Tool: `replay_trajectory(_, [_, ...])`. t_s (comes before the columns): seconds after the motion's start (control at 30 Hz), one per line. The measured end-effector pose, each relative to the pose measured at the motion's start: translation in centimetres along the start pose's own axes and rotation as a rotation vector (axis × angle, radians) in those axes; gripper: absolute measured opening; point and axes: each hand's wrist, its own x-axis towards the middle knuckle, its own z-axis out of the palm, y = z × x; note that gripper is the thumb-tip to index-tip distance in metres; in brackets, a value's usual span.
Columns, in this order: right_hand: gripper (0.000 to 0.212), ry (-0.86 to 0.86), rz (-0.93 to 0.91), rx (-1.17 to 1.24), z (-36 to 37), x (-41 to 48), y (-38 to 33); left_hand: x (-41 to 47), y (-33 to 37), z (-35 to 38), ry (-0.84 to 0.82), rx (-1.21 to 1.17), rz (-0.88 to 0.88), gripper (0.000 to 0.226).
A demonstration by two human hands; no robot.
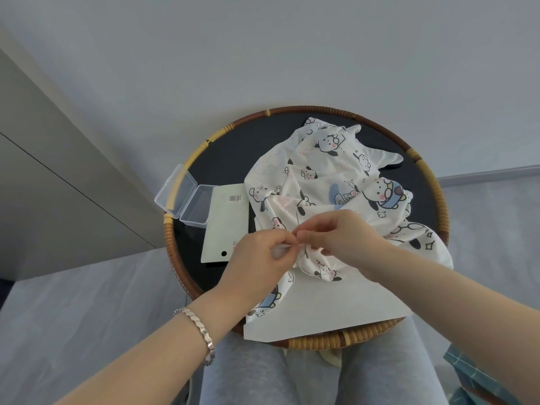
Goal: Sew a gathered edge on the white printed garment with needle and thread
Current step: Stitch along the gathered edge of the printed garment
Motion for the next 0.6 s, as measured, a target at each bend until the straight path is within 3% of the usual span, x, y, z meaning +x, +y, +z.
replay_trajectory(0.13, [0.012,0.236,-0.022,0.45,-0.2,1.3,-0.1,0.2,0.2,0.4,-0.019,-0.085,-0.044,0.006])
replay_trajectory(0.2, [0.013,0.176,-0.018,0.802,-0.8,1.8,-0.7,0.3,0.3,0.7,-0.025,-0.147,-0.09,0.008])
replay_trajectory(0.27, [0.014,0.08,-0.024,0.891,-1.5,2.3,-0.8,0.4,0.5,0.6,-0.019,-0.214,-0.12,0.01])
replay_trajectory(0.33, [0.016,0.085,-0.074,0.46,-2.4,3.2,0.2,0.6,0.8,0.4,-0.035,-0.245,-0.12,0.013])
replay_trajectory(0.43, [0.02,0.186,-0.168,-0.473,-4.8,5.1,2.4,0.6,1.0,0.1,-0.052,-0.239,-0.118,0.014])
replay_trajectory(0.5, [0.024,0.255,-0.097,-0.883,-7.1,6.1,3.5,0.6,0.7,0.0,-0.055,-0.237,-0.118,0.012])
replay_trajectory(0.53, [0.027,0.318,-0.036,-0.974,-8.2,6.3,3.9,0.6,0.5,0.0,-0.056,-0.238,-0.121,0.012])
replay_trajectory(0.6, [0.031,0.444,0.065,-0.893,-9.4,6.5,4.1,0.6,0.1,0.0,-0.053,-0.239,-0.127,0.011])
